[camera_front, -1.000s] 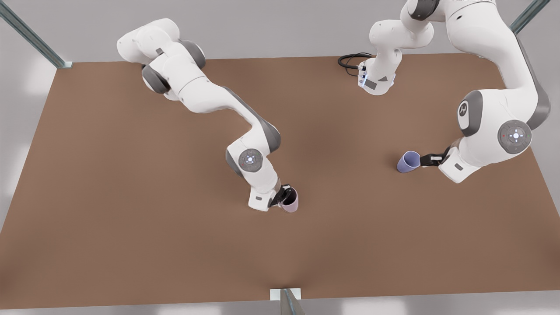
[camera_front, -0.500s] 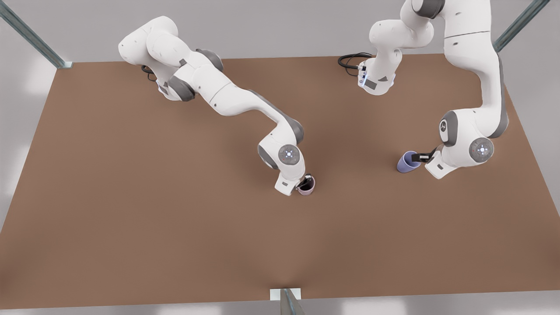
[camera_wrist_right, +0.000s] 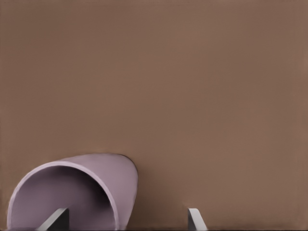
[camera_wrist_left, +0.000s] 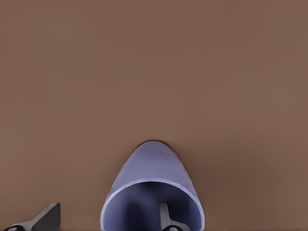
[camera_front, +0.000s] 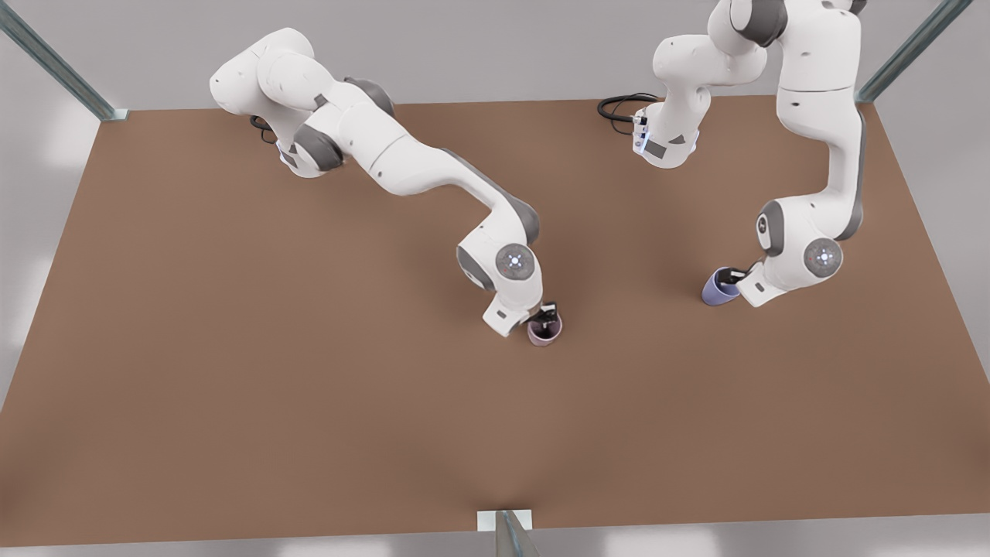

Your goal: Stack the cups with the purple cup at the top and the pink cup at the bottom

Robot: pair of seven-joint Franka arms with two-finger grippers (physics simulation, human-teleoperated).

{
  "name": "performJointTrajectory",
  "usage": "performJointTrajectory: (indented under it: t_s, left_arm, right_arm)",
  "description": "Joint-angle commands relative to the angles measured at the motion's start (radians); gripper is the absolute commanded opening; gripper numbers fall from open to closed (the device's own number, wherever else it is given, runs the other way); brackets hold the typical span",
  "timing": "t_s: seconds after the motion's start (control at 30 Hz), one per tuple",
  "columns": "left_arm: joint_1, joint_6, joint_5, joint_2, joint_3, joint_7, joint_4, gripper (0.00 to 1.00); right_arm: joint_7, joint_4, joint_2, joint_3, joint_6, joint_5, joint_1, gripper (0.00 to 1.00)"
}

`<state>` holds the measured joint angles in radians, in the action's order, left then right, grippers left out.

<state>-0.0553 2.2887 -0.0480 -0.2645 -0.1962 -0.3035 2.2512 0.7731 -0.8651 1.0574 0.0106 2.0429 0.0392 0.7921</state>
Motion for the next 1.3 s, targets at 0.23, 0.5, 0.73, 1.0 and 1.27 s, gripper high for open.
performJointTrajectory:
  t_s: [0.23, 0.5, 0.73, 1.0, 1.27]
  left_arm:
    - [0.002, 0.04, -0.001, -0.016, 0.0, -0.14, 0.001, 0.21]
    - [-0.014, -0.287, 0.056, 0.042, 0.044, -0.056, -0.18, 0.21]
    - [-0.023, -0.549, 0.206, 0.002, 0.337, 0.438, -0.472, 0.21]
    - [-0.199, -0.578, 0.258, -0.255, 0.373, 0.808, -0.822, 0.21]
    - [-0.274, -0.518, 0.26, -0.374, 0.373, 0.969, -0.934, 0.21]
  right_arm:
    - [-0.175, -0.442, -0.612, -0.083, -0.135, 0.061, -0.385, 1.0]
    - [-0.825, -0.581, -0.841, 0.006, -0.375, -0.048, -0.855, 1.0]
    - [-0.815, -0.494, -0.787, 0.002, -0.394, -0.035, -0.826, 1.0]
    - [-0.811, -0.436, -0.795, -0.004, -0.477, -0.033, -0.829, 1.0]
    - [-0.807, -0.434, -0.801, -0.008, -0.478, -0.038, -0.832, 1.0]
